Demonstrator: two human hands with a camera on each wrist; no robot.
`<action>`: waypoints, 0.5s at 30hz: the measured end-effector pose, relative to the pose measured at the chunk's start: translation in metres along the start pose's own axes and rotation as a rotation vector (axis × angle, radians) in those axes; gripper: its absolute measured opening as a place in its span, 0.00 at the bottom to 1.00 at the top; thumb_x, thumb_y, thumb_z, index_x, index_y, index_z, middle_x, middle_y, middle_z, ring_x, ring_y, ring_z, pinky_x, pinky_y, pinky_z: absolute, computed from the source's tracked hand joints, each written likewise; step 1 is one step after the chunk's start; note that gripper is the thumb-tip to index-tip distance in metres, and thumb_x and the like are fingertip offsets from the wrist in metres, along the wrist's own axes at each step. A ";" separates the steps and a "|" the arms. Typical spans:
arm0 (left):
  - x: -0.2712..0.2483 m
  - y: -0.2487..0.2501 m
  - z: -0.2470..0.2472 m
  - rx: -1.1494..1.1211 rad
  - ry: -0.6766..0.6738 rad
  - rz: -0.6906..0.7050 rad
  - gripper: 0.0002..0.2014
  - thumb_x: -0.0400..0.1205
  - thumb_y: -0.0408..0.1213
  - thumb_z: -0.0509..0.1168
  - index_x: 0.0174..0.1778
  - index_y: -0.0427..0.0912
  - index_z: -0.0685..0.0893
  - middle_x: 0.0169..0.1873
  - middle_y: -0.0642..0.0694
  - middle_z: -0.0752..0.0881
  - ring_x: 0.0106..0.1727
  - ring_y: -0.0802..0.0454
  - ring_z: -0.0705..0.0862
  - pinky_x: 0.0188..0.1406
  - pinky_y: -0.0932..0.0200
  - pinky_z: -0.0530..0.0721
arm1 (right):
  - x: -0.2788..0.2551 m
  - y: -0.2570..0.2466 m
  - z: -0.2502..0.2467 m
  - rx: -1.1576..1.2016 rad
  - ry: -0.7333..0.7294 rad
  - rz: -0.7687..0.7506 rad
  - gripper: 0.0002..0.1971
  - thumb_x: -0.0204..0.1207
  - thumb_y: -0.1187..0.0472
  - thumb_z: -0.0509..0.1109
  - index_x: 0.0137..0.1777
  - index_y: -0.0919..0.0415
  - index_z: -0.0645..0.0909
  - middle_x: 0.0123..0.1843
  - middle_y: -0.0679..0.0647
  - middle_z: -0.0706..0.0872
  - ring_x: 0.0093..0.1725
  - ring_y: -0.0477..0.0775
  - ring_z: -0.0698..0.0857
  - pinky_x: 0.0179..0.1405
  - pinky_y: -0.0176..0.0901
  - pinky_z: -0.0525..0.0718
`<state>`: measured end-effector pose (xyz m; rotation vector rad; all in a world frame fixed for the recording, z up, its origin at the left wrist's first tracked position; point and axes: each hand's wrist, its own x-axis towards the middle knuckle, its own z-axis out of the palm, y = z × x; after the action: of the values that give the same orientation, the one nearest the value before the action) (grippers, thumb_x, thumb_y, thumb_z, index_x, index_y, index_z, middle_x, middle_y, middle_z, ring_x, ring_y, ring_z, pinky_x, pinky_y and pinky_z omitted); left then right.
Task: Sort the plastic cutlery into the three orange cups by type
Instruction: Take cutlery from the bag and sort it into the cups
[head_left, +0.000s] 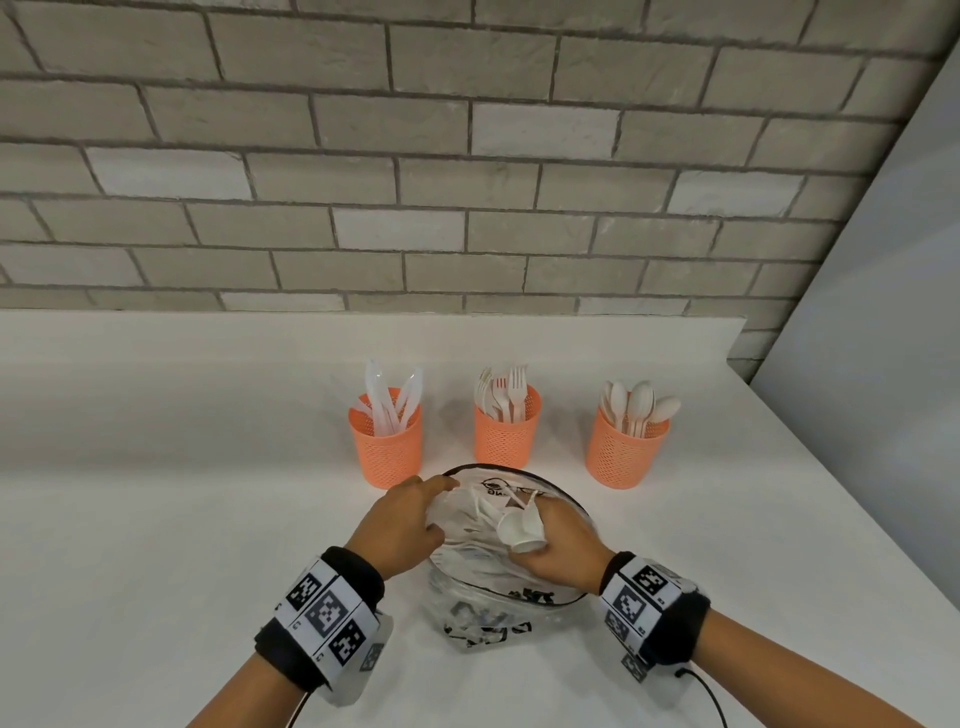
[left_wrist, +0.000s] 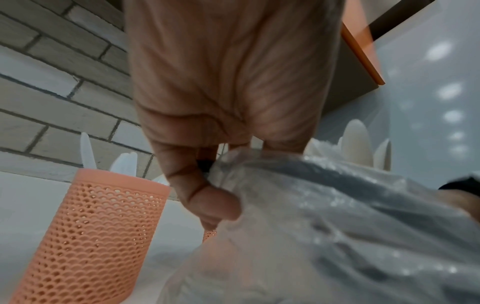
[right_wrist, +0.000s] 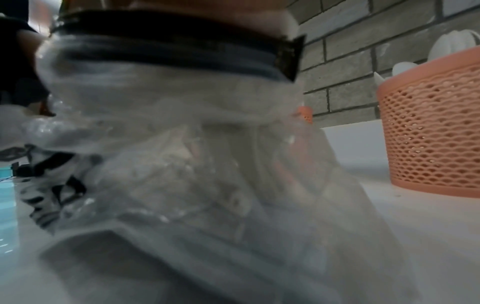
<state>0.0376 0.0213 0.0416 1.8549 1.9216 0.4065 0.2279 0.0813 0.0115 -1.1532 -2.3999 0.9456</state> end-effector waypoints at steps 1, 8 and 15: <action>0.000 0.000 0.001 0.006 -0.002 0.002 0.25 0.78 0.32 0.61 0.74 0.47 0.70 0.56 0.40 0.80 0.58 0.43 0.79 0.45 0.63 0.69 | 0.001 0.001 0.002 0.036 0.011 0.018 0.09 0.60 0.44 0.64 0.30 0.42 0.66 0.29 0.40 0.72 0.31 0.38 0.72 0.31 0.27 0.66; 0.000 -0.009 0.010 0.046 -0.171 0.034 0.23 0.80 0.34 0.61 0.72 0.51 0.72 0.58 0.44 0.76 0.62 0.45 0.76 0.57 0.60 0.73 | 0.012 -0.021 -0.010 0.465 0.208 0.060 0.11 0.73 0.72 0.68 0.32 0.59 0.75 0.25 0.46 0.80 0.27 0.43 0.79 0.34 0.38 0.79; 0.009 0.020 -0.009 -0.690 0.416 0.042 0.08 0.84 0.37 0.59 0.49 0.46 0.85 0.50 0.47 0.84 0.54 0.53 0.81 0.53 0.69 0.75 | 0.032 -0.052 -0.032 0.910 0.397 0.101 0.08 0.76 0.72 0.66 0.37 0.64 0.79 0.21 0.49 0.80 0.25 0.48 0.80 0.32 0.40 0.82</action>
<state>0.0507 0.0324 0.0580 1.4125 1.6598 1.3603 0.1951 0.0962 0.0699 -0.9579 -1.3371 1.4472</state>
